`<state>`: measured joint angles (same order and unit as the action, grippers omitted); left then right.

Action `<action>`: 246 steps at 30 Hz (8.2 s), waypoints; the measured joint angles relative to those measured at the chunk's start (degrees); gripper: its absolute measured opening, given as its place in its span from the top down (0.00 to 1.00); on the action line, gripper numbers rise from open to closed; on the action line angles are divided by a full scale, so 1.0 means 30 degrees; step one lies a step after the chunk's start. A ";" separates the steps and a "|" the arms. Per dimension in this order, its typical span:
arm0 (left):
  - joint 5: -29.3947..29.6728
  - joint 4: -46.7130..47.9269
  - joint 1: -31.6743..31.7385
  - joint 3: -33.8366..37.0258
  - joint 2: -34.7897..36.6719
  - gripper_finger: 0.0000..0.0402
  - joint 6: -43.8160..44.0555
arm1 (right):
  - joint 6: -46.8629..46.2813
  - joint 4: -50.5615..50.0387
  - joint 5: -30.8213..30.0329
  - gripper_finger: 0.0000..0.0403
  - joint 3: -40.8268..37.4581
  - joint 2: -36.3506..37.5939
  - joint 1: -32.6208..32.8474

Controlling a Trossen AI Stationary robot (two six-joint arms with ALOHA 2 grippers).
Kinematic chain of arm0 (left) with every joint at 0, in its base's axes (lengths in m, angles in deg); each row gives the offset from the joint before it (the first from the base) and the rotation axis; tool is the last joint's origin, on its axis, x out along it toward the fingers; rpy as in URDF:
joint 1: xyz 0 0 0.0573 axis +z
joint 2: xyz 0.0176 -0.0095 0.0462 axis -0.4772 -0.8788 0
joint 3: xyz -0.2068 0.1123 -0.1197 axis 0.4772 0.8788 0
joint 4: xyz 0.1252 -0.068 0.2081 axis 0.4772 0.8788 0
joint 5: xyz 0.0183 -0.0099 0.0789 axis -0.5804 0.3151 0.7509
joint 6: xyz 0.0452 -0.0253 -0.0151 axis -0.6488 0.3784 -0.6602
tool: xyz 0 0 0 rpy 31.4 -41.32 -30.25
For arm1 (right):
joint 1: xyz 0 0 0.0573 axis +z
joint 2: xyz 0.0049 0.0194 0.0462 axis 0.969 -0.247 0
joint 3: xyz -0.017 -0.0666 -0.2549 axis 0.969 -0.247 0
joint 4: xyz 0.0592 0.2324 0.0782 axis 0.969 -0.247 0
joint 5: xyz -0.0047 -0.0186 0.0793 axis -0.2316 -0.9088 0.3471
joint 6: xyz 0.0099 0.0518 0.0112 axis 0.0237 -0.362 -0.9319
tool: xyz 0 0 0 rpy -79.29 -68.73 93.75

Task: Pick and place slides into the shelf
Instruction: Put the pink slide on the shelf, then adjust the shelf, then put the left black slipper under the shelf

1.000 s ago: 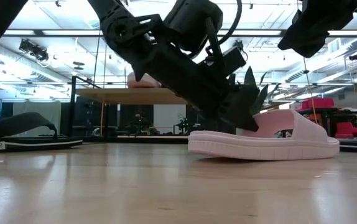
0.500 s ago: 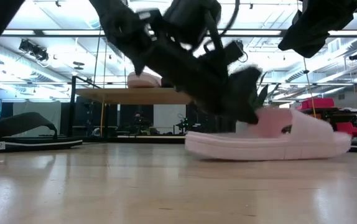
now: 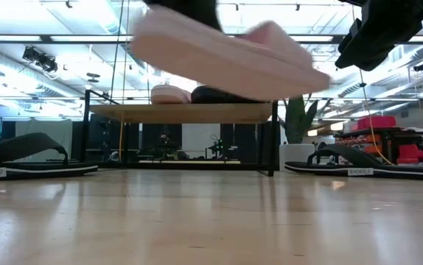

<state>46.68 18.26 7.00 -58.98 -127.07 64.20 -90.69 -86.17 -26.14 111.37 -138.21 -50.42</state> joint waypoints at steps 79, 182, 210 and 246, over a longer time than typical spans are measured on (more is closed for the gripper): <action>0.2418 1.4270 1.4952 0.0062 0.2853 0.82 0.0338 | 0.0000 -0.0501 -0.0007 0.97 0.0000 0.0007 0.0000; -0.5999 2.3662 -0.7793 -0.2657 0.1966 0.99 2.1357 | 0.3781 0.0107 -0.4973 1.00 -0.0007 -0.2464 -0.3993; -0.4465 1.6698 -1.0000 0.8888 0.5761 0.59 2.5396 | 0.3818 0.0315 -0.5136 0.99 -0.0007 -0.0976 -0.4009; -0.3943 1.2119 -0.8830 1.1948 0.4493 0.94 2.7178 | 0.3963 0.0359 -0.5762 0.99 -0.0007 -0.0984 -0.4014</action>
<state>34.84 54.61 -19.49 -23.14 -113.59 145.73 -78.80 -85.09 -43.42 111.35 -141.16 -62.46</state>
